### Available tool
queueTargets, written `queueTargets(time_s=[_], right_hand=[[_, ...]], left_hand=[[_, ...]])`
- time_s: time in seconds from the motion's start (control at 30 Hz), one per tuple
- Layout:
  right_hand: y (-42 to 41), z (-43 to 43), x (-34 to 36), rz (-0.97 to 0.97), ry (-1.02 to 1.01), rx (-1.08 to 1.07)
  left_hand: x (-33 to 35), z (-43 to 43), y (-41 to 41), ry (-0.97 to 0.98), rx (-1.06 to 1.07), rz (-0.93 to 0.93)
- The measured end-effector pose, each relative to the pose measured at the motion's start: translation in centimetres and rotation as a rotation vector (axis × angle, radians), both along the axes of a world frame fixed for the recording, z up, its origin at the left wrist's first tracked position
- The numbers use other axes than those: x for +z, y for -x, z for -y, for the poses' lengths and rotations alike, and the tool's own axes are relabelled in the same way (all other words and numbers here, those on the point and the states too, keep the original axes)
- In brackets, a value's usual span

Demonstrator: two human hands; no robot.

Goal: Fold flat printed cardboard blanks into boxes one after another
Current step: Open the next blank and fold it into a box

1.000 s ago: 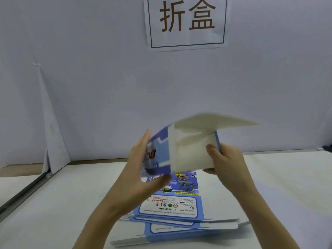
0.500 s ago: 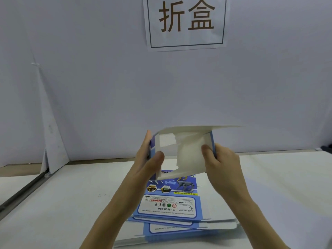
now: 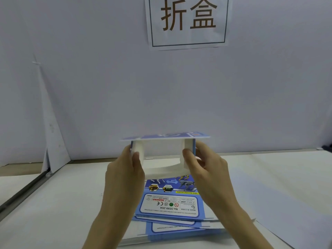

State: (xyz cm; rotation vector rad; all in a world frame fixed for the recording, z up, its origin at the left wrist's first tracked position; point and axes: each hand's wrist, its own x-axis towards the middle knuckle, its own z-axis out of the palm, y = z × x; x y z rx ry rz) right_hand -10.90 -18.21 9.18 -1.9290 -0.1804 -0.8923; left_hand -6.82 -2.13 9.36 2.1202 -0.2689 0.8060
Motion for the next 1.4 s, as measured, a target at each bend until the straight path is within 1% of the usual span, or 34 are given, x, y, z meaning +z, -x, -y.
queueTargets(time_s=[0.1,0.17,0.2,0.27,0.3,0.33,0.37,0.43,0.5,0.53,0.6,0.67,0.77,0.87,0.9,0.93,1.03,1.07,1.1,1.13,1.2,1.23,1.3,1.33,1.37,1.4], right_hand=[[-0.3,0.2,-0.6,-0.058,0.128,-0.111],[-0.3,-0.1,-0.8,-0.098,0.152,-0.135],[-0.2,-0.2,-0.7,-0.101,0.128,-0.086],[0.1,0.1,-0.5,-0.148,-0.002,0.064],[0.2,0.4,-0.3,-0.211,-0.025,0.112],[0.3,0.8,-0.2,-0.261,-0.007,0.122],[0.3,0.9,-0.1,-0.284,0.047,0.088],[0.2,1.0,0.2,-0.320,-0.005,0.013],[-0.1,1.0,0.2,-0.363,-0.200,-0.011],[-0.1,0.9,0.5,-0.374,-0.307,0.000],[-0.1,0.9,0.8,-0.386,-0.454,0.080],[0.1,1.2,1.1,-0.397,-0.481,0.170],[0.2,2.0,1.2,-0.378,-0.343,0.254],[0.4,3.0,1.7,-0.450,-0.204,0.268],[0.5,3.3,1.7,-0.436,-0.196,0.254],[0.6,3.5,1.9,-0.380,-0.211,0.217],[0.3,4.6,1.9,0.062,-0.187,0.002],[0.1,4.9,1.8,0.154,-0.210,-0.013],[-0.2,5.1,1.7,0.192,-0.307,0.038],[-0.4,5.3,1.6,0.182,-0.440,0.116],[-0.7,5.5,1.3,0.081,-0.677,0.272],[-0.9,5.6,1.1,0.031,-0.748,0.319],[-1.2,5.7,1.0,-0.028,-0.854,0.380],[-1.5,5.8,0.8,-0.065,-0.935,0.405],[-1.8,5.8,0.6,-0.126,-1.040,0.432],[-2.2,5.8,0.2,-0.228,-1.150,0.459]], left_hand=[[0.0,0.5,-0.1,-0.059,0.120,0.034],[0.2,0.2,0.0,-0.069,0.170,0.069],[0.4,0.0,0.1,-0.084,0.162,0.087],[0.9,-0.5,0.4,-0.161,0.107,0.136],[1.2,-0.9,0.4,-0.177,0.066,0.154],[1.4,-1.2,0.4,-0.160,0.003,0.158],[1.6,-1.4,0.4,-0.099,-0.073,0.154],[2.0,-1.7,0.4,0.087,-0.230,0.105],[2.1,-2.1,0.4,0.310,-0.437,0.035],[2.2,-2.2,0.5,0.318,-0.502,0.050],[2.0,-2.1,0.7,0.109,-0.511,0.093],[1.8,-1.7,0.6,-0.095,-0.486,0.108],[1.3,-1.5,0.1,-0.228,-0.427,0.180],[1.3,-1.6,0.0,-0.326,-0.402,0.250],[1.2,-1.6,0.0,-0.338,-0.403,0.257],[1.1,-1.5,0.0,-0.349,-0.397,0.264],[0.8,-1.3,0.1,-0.394,-0.357,0.254],[0.6,-1.3,0.1,-0.404,-0.358,0.248],[0.4,-1.3,0.2,-0.412,-0.371,0.235],[0.3,-1.3,0.3,-0.411,-0.394,0.216],[0.3,-0.8,0.5,-0.421,-0.409,0.177],[0.3,-0.7,0.6,-0.423,-0.402,0.159],[0.1,-0.7,0.9,-0.430,-0.395,0.165],[0.3,-0.7,0.9,-0.428,-0.397,0.196],[0.7,-0.6,0.8,-0.412,-0.397,0.220],[1.2,-0.2,0.8,-0.365,-0.392,0.216]])
